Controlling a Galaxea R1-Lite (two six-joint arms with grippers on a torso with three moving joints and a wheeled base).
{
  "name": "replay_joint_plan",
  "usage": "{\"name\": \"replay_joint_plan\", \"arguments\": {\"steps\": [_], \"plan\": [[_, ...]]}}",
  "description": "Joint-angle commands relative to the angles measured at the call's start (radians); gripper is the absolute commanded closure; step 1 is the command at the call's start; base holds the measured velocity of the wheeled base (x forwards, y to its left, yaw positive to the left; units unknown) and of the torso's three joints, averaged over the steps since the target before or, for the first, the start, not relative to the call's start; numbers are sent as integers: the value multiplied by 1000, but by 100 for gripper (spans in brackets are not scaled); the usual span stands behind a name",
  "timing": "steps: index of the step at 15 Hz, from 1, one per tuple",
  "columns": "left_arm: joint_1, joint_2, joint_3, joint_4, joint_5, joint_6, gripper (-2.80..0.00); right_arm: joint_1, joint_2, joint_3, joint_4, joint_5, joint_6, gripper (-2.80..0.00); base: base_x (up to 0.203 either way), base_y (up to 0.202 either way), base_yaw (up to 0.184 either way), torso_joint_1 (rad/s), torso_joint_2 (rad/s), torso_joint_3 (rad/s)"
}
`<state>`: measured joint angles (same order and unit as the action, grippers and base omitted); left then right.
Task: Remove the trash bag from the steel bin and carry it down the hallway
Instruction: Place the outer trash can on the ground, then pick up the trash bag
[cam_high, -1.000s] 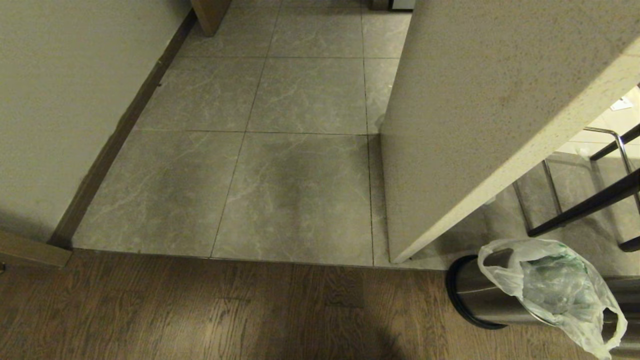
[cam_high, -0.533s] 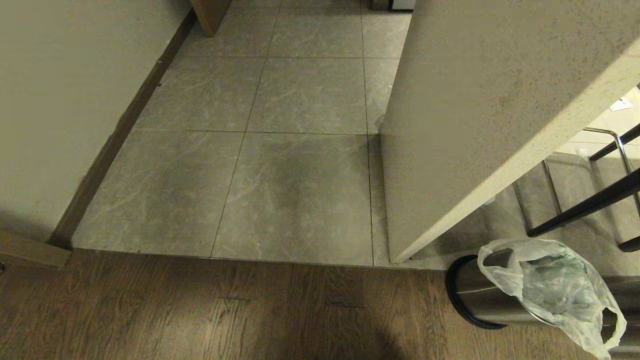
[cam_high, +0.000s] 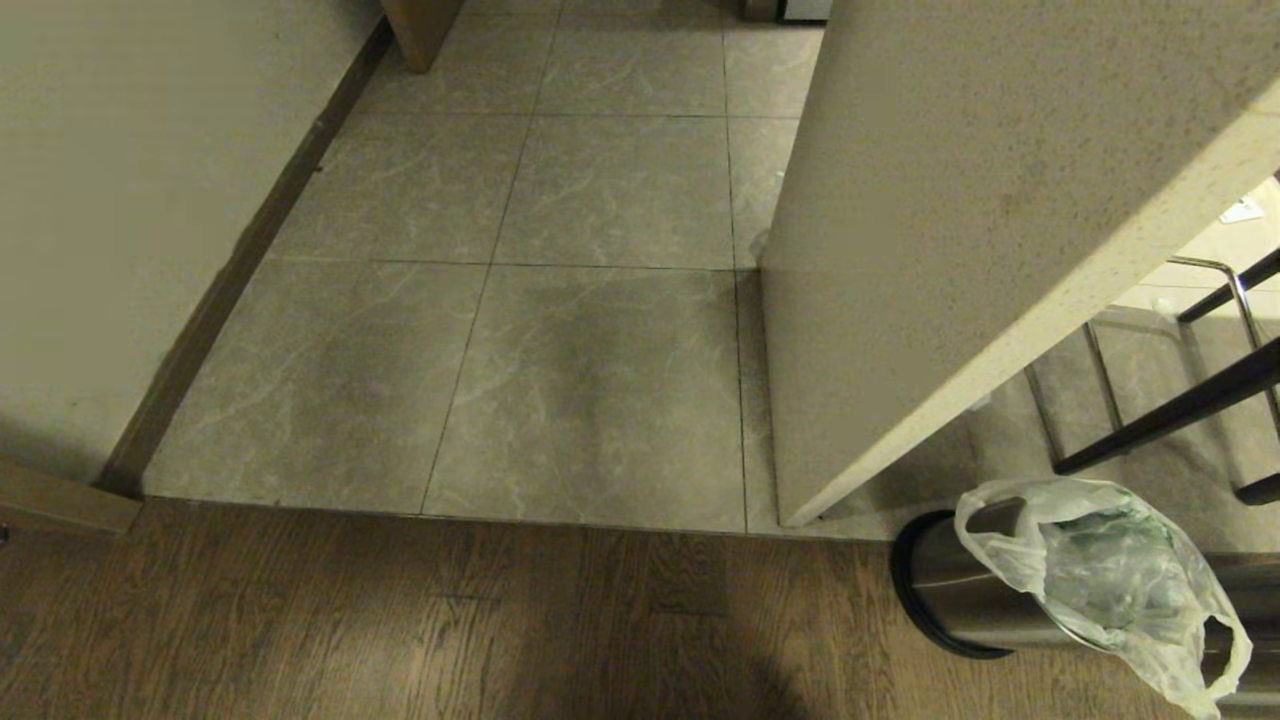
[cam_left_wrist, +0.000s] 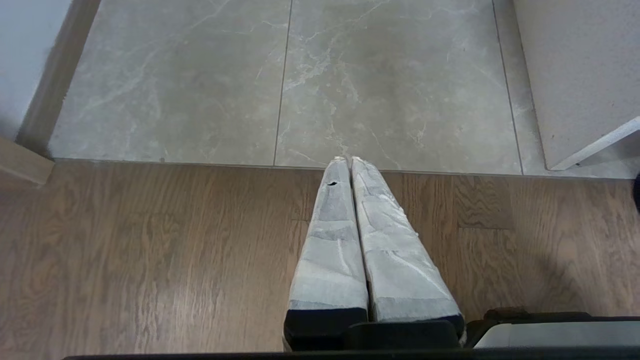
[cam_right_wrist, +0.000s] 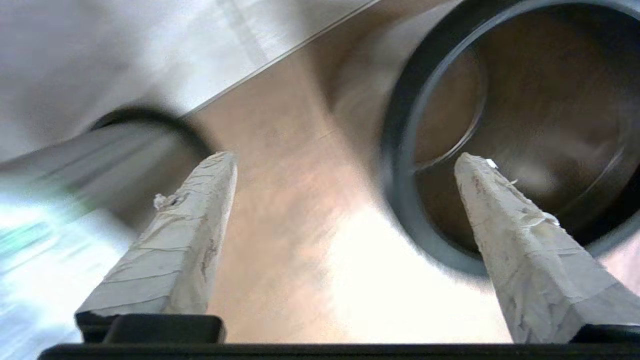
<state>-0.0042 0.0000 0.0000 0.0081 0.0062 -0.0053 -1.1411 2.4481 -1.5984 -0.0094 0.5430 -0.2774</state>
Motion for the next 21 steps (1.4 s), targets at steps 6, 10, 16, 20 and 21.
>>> {"name": "replay_joint_plan", "arguments": {"steps": [6, 10, 16, 20, 21], "plan": [[1, -1, 2, 0, 1, 0, 0, 53, -304, 158, 165, 49, -47, -280, 0, 0, 0, 0, 0, 0], [1, 0, 2, 0, 1, 1, 0, 153, -629, 407, 292, 144, -87, 0, 0, 0, 0, 0, 0, 0], [1, 0, 2, 0, 0, -1, 0, 225, -706, 571, 282, 157, -103, 0, 0, 0, 0, 0, 0, 0], [1, 0, 2, 0, 0, -1, 0, 269, -700, 667, 255, 29, -95, 0, 0, 0, 0, 0, 0, 0], [1, 0, 2, 0, 0, -1, 0, 270, -692, 672, 252, 9, -91, 0, 0, 0, 0, 0, 0, 0]]}}
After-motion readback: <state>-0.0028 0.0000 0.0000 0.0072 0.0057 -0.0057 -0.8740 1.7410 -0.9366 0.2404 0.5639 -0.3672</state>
